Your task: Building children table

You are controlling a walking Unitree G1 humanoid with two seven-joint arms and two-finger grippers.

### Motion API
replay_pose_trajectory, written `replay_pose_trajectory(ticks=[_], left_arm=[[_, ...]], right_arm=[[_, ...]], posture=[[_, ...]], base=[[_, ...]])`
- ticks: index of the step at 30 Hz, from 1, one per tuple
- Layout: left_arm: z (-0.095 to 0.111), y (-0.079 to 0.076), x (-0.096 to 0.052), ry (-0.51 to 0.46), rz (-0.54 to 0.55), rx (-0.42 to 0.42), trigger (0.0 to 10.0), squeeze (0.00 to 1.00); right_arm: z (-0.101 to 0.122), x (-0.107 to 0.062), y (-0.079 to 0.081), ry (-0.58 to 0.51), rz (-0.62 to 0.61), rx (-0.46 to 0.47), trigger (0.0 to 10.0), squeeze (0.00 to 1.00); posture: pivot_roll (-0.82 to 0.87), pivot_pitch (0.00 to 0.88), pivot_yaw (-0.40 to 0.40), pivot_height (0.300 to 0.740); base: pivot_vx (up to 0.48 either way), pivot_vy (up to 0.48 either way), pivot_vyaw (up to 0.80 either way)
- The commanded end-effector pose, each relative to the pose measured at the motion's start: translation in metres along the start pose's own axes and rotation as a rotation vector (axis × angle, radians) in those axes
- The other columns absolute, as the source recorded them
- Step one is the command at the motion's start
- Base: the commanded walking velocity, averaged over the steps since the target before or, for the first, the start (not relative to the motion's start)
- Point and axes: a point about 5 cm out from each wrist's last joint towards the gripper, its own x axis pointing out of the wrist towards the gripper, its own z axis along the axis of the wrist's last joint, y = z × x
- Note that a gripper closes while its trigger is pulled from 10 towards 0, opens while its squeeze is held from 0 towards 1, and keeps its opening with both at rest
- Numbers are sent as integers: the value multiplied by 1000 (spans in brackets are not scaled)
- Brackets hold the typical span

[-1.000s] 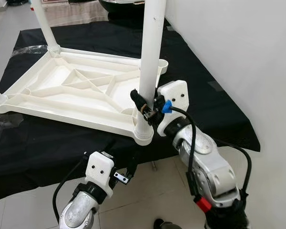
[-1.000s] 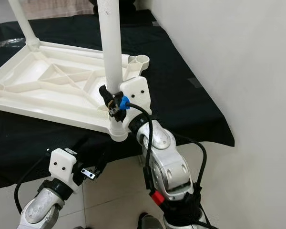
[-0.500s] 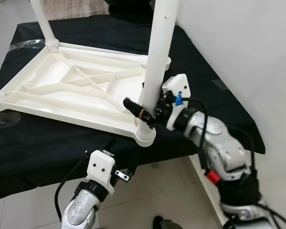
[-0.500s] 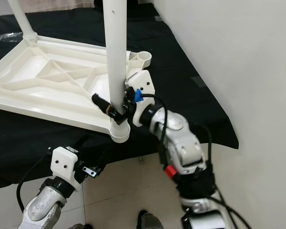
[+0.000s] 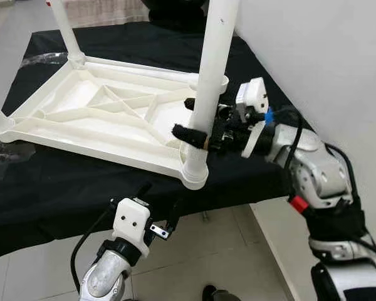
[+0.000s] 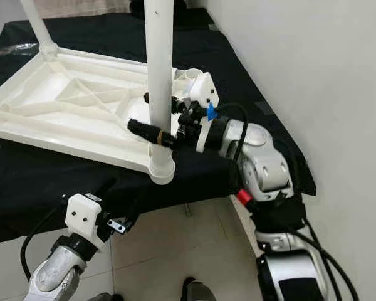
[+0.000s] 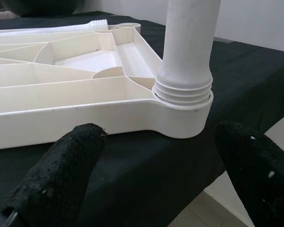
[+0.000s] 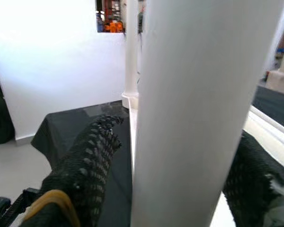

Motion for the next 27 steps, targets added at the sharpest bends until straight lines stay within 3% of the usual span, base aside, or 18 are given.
replay_pose_trajectory(ticks=[1,7,15,17,18,19,20,21,22,23,25,27], left_arm=[[-4,0,-4,20,1,11,10000,0],[-3,0,-6,22,2,7,10000,0],[-3,1,-7,25,2,7,10000,0],[-2,1,-8,26,4,8,10000,0],[-2,1,-8,26,4,8,10000,0],[-2,2,-8,26,6,9,10000,0],[-2,2,-8,26,6,9,10000,0],[-1,3,-8,25,7,11,10000,0],[0,5,-8,25,9,13,10000,0],[0,5,-8,25,9,13,10000,0],[2,7,-8,22,10,19,10000,0],[3,8,-8,21,9,21,10000,0]], right_arm=[[0,-1,0,-13,18,2,0,0],[-9,-11,3,33,90,8,0,0],[-18,-13,8,76,93,10,0,0],[-35,-9,20,146,-7,51,0,0],[-35,-9,20,146,-7,51,0,0],[-46,-5,37,178,-41,117,0,0],[-46,-5,37,178,-41,117,0,0],[-55,0,64,217,-48,171,0,0],[-70,5,78,291,-195,232,0,0],[-70,5,78,291,-195,232,0,0],[-95,-6,75,436,-667,187,0,0],[-103,-4,80,447,-704,182,0,0]], posture=[[-6,192,-30,740],[-13,193,-24,740],[-13,200,-25,740],[-16,211,-29,740],[-16,211,-29,740],[-16,220,-36,740],[-16,220,-36,740],[-5,233,-41,740],[-8,253,-35,740],[-8,253,-35,740],[-23,262,-28,740],[-20,281,-12,740]], base=[[0,0,0],[0,0,0],[0,0,0],[0,0,0],[0,0,0],[0,0,0],[0,0,0],[0,0,0],[0,0,0],[0,0,0],[0,0,0],[0,0,0]])
